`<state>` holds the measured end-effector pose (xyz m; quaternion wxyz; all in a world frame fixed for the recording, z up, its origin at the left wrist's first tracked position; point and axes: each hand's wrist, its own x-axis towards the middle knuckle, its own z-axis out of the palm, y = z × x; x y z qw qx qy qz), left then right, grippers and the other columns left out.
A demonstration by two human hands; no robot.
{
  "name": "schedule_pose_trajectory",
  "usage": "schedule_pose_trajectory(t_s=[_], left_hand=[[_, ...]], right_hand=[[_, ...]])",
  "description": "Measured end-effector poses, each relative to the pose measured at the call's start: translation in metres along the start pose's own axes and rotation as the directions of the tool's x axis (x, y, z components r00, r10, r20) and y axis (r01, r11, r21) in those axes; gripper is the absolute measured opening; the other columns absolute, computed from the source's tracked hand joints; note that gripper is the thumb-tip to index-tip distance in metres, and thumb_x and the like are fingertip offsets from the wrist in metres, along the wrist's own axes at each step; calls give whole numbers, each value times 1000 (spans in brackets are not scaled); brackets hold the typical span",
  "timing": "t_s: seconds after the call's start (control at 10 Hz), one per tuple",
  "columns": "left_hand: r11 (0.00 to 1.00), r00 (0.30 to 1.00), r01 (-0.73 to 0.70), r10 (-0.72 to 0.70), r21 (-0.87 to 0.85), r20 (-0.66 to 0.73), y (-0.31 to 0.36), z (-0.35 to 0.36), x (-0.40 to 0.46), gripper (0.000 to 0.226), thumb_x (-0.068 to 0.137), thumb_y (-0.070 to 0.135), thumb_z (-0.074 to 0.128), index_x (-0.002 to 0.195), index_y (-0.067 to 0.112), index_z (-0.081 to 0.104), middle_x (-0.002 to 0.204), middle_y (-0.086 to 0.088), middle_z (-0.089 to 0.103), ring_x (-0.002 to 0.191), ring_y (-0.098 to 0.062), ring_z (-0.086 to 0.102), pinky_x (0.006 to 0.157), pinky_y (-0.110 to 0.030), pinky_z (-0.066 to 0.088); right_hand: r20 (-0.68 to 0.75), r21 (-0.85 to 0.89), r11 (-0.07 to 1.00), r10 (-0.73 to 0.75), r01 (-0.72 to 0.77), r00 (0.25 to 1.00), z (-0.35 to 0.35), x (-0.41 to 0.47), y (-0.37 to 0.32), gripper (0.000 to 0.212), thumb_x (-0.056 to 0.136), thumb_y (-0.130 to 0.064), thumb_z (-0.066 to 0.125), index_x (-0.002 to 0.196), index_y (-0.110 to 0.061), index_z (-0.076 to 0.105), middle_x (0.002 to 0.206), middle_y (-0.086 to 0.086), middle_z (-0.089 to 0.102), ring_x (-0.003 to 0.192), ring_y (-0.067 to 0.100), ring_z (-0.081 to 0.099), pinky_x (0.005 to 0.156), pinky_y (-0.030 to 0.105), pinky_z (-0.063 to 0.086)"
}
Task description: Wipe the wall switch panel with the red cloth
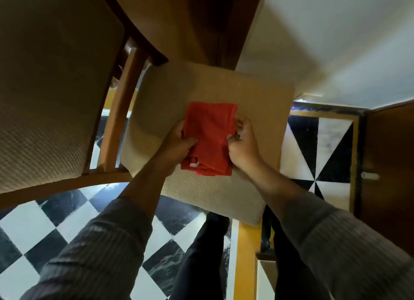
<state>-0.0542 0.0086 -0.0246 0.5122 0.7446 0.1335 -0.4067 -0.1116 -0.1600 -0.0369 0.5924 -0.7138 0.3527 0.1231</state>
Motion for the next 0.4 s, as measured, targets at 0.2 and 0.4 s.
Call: schedule_pose_trajectory(t_s=[0.2, 0.4], left_hand=[[953, 999, 26, -16, 303, -35, -19, 3, -1, 82, 95, 14, 63, 161, 27, 17, 158, -10, 43, 138, -36, 49, 110, -55, 47], [699, 991, -77, 132, 711, -22, 20, 14, -33, 95, 91, 52, 67, 162, 27, 9, 161, -11, 34, 143, -36, 42, 112, -53, 45]], right_hand=[[125, -232, 973, 32, -2, 992, -9, 1, 12, 62, 97, -11, 60, 153, -20, 35, 137, 3, 59, 126, 20, 55, 98, 28, 41], [116, -352, 929, -81, 117, 990, -58, -12, -36, 72, 94, -23, 70, 155, -16, 32, 152, 11, 47, 139, 27, 46, 112, 37, 41]])
